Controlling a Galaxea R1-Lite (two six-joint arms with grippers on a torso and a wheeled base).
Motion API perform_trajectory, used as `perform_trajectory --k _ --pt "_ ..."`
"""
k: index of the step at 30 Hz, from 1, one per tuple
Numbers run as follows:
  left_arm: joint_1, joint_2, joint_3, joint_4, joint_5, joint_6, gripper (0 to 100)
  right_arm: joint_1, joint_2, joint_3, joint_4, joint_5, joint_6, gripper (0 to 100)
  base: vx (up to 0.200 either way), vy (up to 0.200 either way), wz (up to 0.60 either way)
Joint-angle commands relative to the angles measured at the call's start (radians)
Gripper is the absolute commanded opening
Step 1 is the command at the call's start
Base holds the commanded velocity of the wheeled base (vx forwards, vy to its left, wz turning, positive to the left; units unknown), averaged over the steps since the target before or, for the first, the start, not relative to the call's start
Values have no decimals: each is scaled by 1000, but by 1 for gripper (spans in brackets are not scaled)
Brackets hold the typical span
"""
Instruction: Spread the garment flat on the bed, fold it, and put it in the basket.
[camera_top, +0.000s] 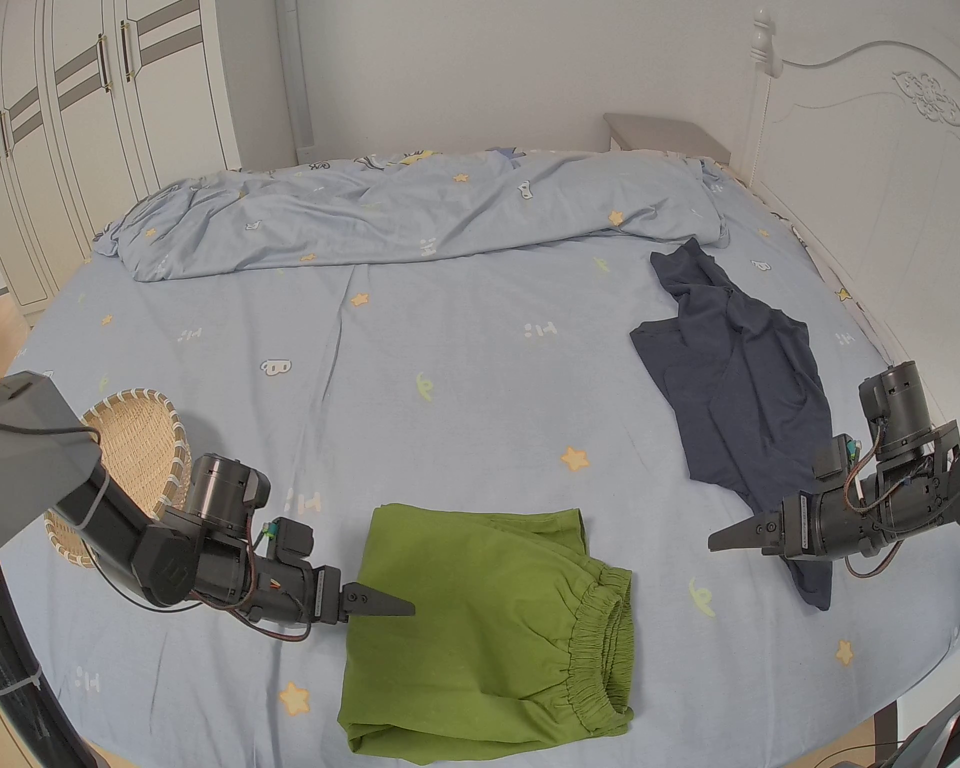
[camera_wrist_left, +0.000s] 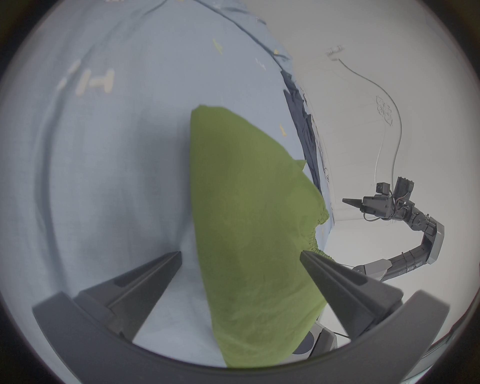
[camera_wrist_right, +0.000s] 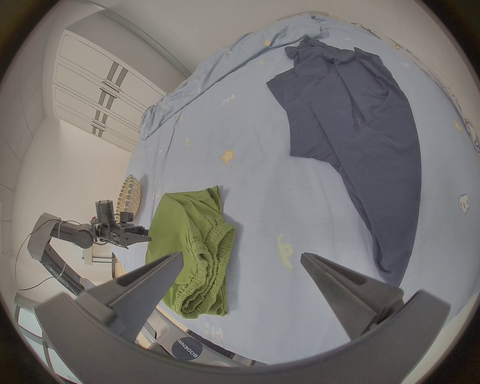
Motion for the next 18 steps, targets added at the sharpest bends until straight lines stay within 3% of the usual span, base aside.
perform_trajectory --k 1,7,18 --pt "-36 51 2 -14 -5 -20 100 0 0 0 0 0 0 100 0 0 0" --pt "-89 60 2 -68 -93 -95 100 0 2 2 0 0 0 100 0 0 0" --pt "-120 66 3 -72 -104 -98 100 2 14 3 0 0 0 100 0 0 0"
